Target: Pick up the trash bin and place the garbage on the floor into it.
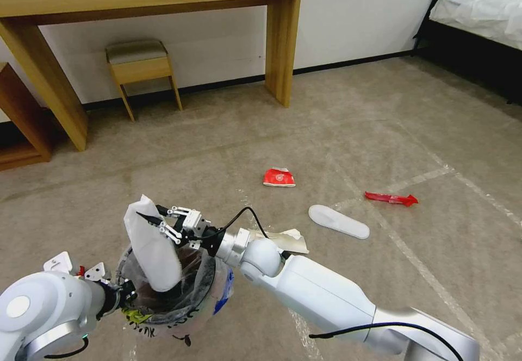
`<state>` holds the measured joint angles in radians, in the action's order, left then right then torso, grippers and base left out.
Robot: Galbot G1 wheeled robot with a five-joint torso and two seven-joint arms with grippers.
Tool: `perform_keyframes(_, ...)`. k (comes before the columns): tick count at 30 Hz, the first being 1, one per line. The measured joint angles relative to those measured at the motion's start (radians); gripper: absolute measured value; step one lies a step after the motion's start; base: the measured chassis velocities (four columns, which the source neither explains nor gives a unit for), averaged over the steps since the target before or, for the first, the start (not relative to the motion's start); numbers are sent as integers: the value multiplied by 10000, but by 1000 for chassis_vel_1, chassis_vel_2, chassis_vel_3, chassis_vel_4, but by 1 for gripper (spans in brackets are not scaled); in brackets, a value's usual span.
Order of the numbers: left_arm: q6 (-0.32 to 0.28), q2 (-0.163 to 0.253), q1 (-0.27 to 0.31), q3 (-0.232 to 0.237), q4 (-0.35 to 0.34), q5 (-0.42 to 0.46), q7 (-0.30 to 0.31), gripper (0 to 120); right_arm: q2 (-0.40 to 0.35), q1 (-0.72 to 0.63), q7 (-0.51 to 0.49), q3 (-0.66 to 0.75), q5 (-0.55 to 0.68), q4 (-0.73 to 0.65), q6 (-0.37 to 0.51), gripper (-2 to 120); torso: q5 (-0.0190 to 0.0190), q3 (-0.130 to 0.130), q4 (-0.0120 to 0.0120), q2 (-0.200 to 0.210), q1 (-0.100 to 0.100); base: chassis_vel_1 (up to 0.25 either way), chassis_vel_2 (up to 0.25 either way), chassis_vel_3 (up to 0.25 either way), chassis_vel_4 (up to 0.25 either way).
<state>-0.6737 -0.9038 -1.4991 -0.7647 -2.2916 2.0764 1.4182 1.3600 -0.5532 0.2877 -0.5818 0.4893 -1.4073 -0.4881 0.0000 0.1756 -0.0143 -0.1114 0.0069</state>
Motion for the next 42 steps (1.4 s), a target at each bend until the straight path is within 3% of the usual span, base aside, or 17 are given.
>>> perform_keyframes(12, 22, 31, 65, 16, 63, 5, 2, 0, -24, -10, -310, -34, -46, -64, -47, 74, 0, 0, 0, 0, 0, 0, 0, 0, 0)
perform_keyframes(17, 30, 68, 56, -31, 58, 12, 3, 0, -46, 61, -439, -79, -46, -92, -48, 96, 0, 0, 1, 0, 0, 0, 0, 0, 0)
perform_keyframes(42, 234, 74, 128, -34, 147, -156, 4, 0, -407, -57, -783, -181, -5, -578, 22, 100, 0, 0, 0, 0, 0, 0, 0, 0, 0)
